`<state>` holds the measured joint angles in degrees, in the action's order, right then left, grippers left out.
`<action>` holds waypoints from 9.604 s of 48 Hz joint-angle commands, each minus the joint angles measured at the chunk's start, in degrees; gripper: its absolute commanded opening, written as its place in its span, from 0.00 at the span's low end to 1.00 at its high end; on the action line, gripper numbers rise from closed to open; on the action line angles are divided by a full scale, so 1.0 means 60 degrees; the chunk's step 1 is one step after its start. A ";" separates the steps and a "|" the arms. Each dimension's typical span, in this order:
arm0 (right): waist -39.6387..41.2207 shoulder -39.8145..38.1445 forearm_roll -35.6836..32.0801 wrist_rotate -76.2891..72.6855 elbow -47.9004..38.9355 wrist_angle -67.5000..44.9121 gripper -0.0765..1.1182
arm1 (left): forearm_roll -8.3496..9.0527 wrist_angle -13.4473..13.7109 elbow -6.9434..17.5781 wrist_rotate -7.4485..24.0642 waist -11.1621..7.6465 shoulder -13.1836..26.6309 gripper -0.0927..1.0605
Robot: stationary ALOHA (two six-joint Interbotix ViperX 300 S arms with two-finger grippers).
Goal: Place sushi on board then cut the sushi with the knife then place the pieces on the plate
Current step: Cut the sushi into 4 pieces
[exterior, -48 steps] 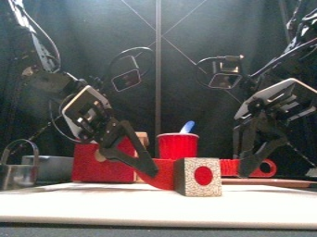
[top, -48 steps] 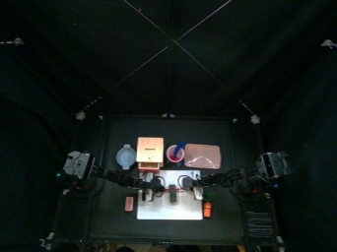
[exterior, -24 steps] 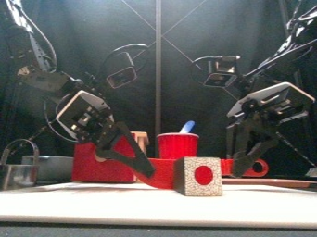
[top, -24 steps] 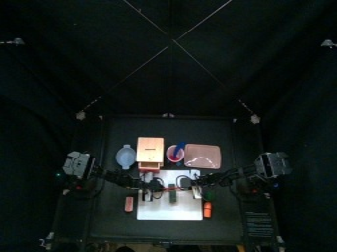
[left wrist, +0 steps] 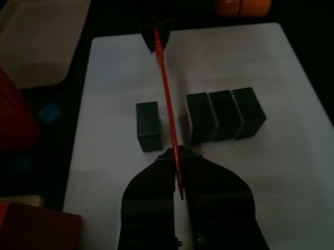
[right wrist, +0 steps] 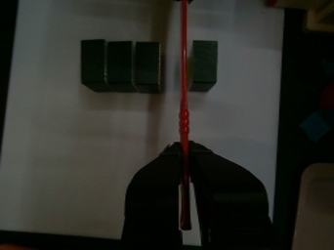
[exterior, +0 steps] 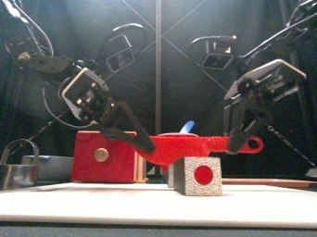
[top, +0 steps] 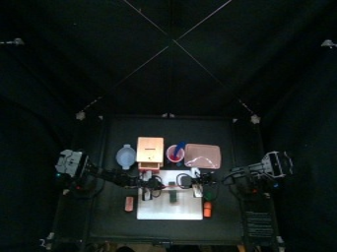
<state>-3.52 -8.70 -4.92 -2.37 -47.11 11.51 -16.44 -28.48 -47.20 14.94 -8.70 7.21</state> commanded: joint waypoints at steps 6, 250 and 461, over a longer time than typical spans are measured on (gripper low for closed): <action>-0.0513 -0.0937 0.0073 0.0029 0.0483 0.0000 0.33 | 0.0015 -0.0132 0.0264 0.0029 -0.0220 -0.0791 0.38; -0.1934 -0.0161 0.1890 0.0015 0.0674 0.0659 0.33 | -0.1904 -0.0073 0.0864 0.1348 -0.1362 0.0337 0.38; -0.1699 -0.0176 0.1567 0.0015 0.0850 0.0820 0.33 | -0.2388 -0.0044 0.0732 0.1362 -0.1069 -0.0952 0.92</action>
<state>-14.15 -7.47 4.66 -2.37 -43.33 16.35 -30.67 -26.28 -43.95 23.03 -15.47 4.57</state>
